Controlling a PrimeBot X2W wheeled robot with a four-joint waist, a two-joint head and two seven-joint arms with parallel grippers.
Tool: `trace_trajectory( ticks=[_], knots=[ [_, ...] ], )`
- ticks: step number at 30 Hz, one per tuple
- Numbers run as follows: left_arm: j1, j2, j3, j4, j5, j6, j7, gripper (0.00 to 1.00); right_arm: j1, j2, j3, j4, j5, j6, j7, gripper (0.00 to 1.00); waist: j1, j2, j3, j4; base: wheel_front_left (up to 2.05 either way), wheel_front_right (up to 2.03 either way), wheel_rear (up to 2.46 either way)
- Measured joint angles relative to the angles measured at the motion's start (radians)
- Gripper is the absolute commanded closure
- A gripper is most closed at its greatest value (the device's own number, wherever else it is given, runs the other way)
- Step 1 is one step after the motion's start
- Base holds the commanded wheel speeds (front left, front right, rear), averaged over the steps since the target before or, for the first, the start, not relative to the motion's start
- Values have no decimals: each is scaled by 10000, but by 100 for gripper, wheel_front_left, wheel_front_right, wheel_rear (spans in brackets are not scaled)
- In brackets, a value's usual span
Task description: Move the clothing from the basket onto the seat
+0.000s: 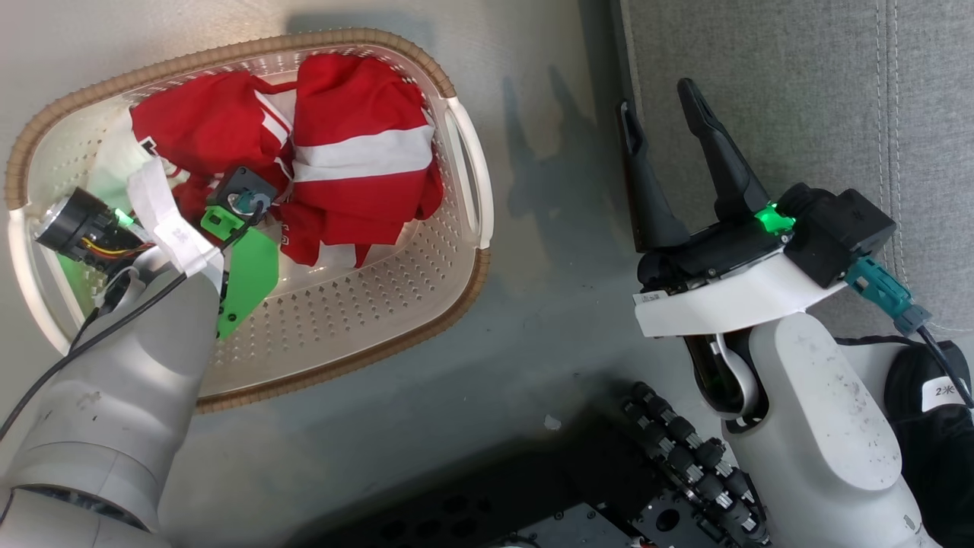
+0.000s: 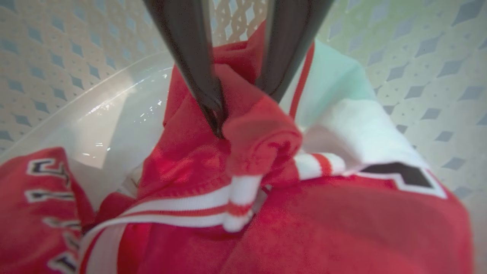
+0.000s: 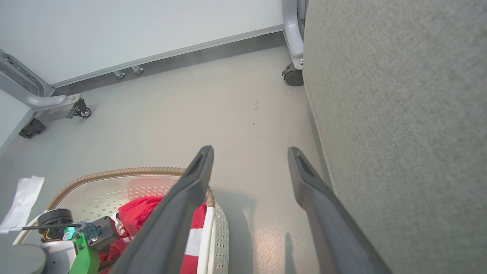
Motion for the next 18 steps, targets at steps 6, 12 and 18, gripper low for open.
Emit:
trace_trajectory(
  ticks=[6, 12, 18],
  knots=[
    [-12, 94, -198, 6, 58, 13, -105, 100, -134, 0, -23, -19, 23, 0, 0, 0, 0, 0, -9, -86, 0, 0, 0],
    [1, 52, -222, 15, -121, -188, -679, 100, -133, 0, -119, 50, -75, 0, 0, 0, 0, 0, -221, -15, 0, 0, 0],
    [180, -84, -222, 12, -347, -535, -1833, 100, -14, 8, -299, 184, -520, 0, 0, 0, 0, 0, -662, 205, 0, 0, 0]
  ],
)
